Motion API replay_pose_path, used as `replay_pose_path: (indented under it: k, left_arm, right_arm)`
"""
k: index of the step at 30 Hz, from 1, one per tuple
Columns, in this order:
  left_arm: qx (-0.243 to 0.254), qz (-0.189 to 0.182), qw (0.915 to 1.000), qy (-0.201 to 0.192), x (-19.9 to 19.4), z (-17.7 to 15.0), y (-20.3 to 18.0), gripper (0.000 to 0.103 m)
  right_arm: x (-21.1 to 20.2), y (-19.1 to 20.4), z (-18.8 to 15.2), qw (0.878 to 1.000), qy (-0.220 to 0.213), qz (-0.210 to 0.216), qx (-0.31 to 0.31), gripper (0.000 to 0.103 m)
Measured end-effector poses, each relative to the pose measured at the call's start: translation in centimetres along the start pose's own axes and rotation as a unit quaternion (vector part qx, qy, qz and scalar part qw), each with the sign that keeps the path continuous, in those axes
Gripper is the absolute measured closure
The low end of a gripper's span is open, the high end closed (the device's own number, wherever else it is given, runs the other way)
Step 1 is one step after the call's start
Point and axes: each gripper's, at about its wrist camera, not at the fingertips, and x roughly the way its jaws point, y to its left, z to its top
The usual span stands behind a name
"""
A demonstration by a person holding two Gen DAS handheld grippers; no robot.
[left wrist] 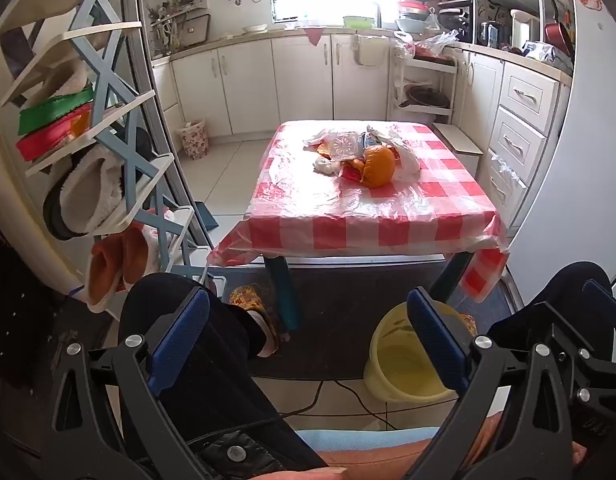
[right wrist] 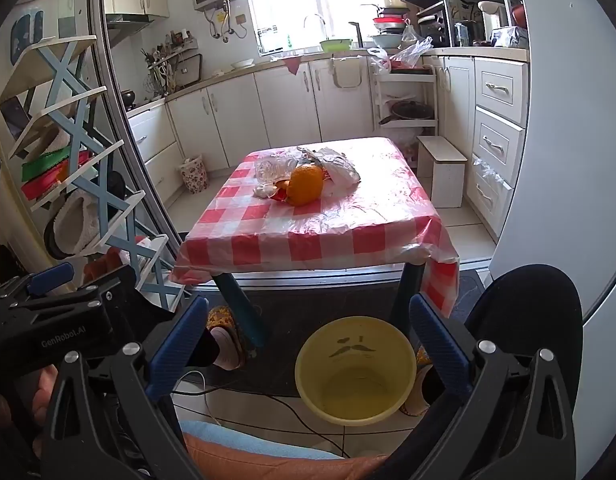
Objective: Collect trash
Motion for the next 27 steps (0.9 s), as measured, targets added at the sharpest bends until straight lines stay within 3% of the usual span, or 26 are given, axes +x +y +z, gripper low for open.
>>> replay_pose_path:
  k: [27]
  left_arm:
    - [-0.003, -0.024, 0.9997, -0.007, -0.26, -0.29, -0.44, 0.008]
  right_arm:
    - [0.08, 0.12, -0.03, 1.0, 0.001, -0.001, 0.002, 0.006]
